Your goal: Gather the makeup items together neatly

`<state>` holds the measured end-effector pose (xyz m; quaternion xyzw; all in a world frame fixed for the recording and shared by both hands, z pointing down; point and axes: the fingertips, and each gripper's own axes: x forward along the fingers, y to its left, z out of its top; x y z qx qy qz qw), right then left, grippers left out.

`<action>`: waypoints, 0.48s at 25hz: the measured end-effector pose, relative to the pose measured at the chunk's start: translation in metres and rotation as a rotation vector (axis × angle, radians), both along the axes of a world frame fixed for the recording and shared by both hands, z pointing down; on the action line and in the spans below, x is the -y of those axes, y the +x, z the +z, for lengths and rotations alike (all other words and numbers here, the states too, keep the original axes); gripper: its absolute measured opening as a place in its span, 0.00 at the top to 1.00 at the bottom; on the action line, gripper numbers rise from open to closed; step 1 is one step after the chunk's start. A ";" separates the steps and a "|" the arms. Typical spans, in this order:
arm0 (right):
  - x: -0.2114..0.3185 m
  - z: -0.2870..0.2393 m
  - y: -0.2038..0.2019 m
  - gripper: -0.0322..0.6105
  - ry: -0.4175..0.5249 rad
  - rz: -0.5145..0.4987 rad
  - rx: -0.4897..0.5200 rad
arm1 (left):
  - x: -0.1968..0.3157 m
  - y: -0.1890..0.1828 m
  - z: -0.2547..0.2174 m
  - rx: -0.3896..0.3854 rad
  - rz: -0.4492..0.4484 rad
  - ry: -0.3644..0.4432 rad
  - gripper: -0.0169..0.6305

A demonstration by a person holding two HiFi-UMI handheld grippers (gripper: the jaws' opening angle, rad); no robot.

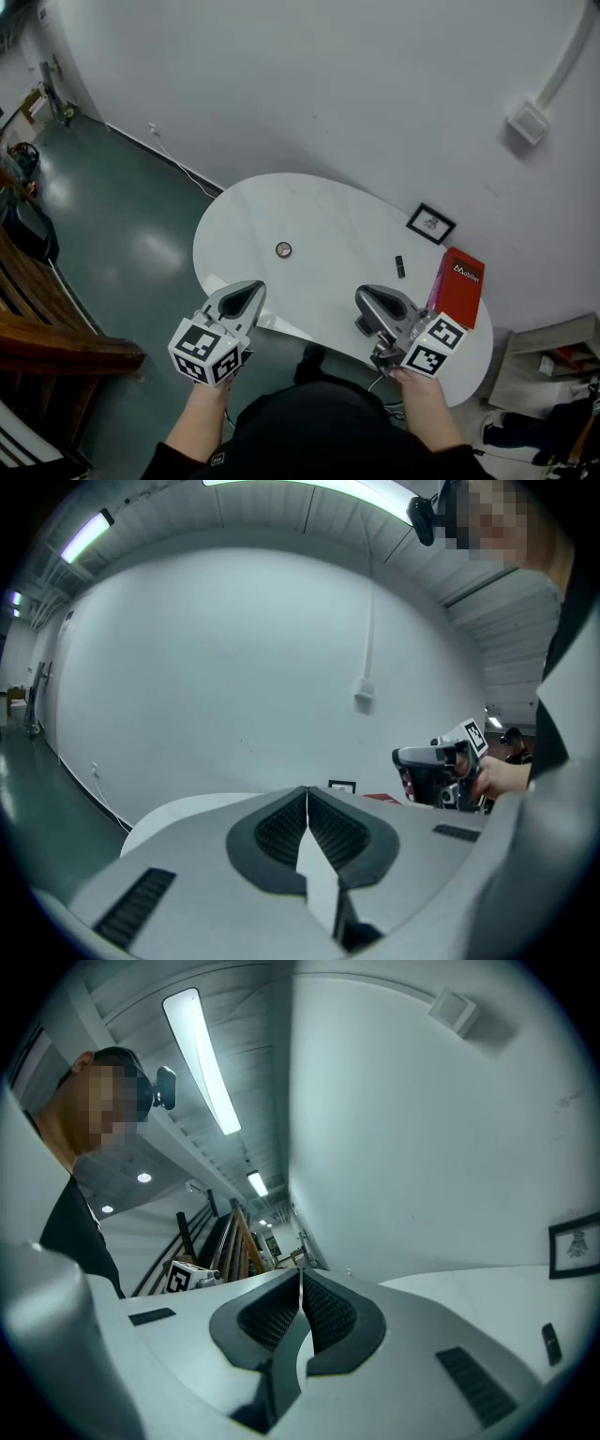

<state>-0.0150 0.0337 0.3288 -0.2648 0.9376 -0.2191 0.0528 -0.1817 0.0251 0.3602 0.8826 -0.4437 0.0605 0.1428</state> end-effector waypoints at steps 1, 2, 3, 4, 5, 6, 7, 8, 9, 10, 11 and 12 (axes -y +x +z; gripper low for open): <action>0.012 -0.001 0.005 0.89 0.001 -0.002 0.000 | 0.013 0.003 0.000 0.005 -0.005 -0.001 0.95; 0.023 -0.002 0.011 0.89 0.004 -0.002 0.000 | 0.026 0.006 -0.001 0.009 -0.009 0.000 0.95; 0.035 -0.004 0.018 0.89 0.005 0.001 0.002 | 0.037 0.010 -0.003 0.013 -0.012 0.002 0.95; 0.045 -0.005 0.025 0.89 0.005 0.006 0.007 | 0.047 0.015 -0.005 0.017 -0.014 0.004 0.95; 0.054 -0.006 0.031 0.89 0.004 0.010 0.015 | 0.056 0.020 -0.006 0.021 -0.013 0.004 0.95; 0.061 -0.006 0.037 0.89 0.001 0.013 0.022 | 0.064 0.025 -0.007 0.026 -0.011 0.004 0.95; 0.067 -0.006 0.043 0.89 0.000 0.015 0.028 | 0.070 0.030 -0.007 0.033 -0.007 0.002 0.95; 0.074 -0.005 0.047 0.89 -0.002 0.018 0.031 | 0.077 0.035 -0.007 0.038 -0.003 -0.001 0.95; 0.080 -0.003 0.051 0.89 -0.006 0.024 0.033 | 0.082 0.040 -0.006 0.042 0.004 -0.006 0.95; 0.086 -0.001 0.054 0.89 -0.013 0.032 0.038 | 0.086 0.044 -0.004 0.046 0.012 -0.013 0.95; 0.090 0.001 0.055 0.89 -0.024 0.042 0.045 | 0.089 0.047 -0.002 0.052 0.023 -0.022 0.95; 0.094 0.004 0.055 0.89 -0.035 0.050 0.054 | 0.091 0.048 0.001 0.059 0.033 -0.030 0.95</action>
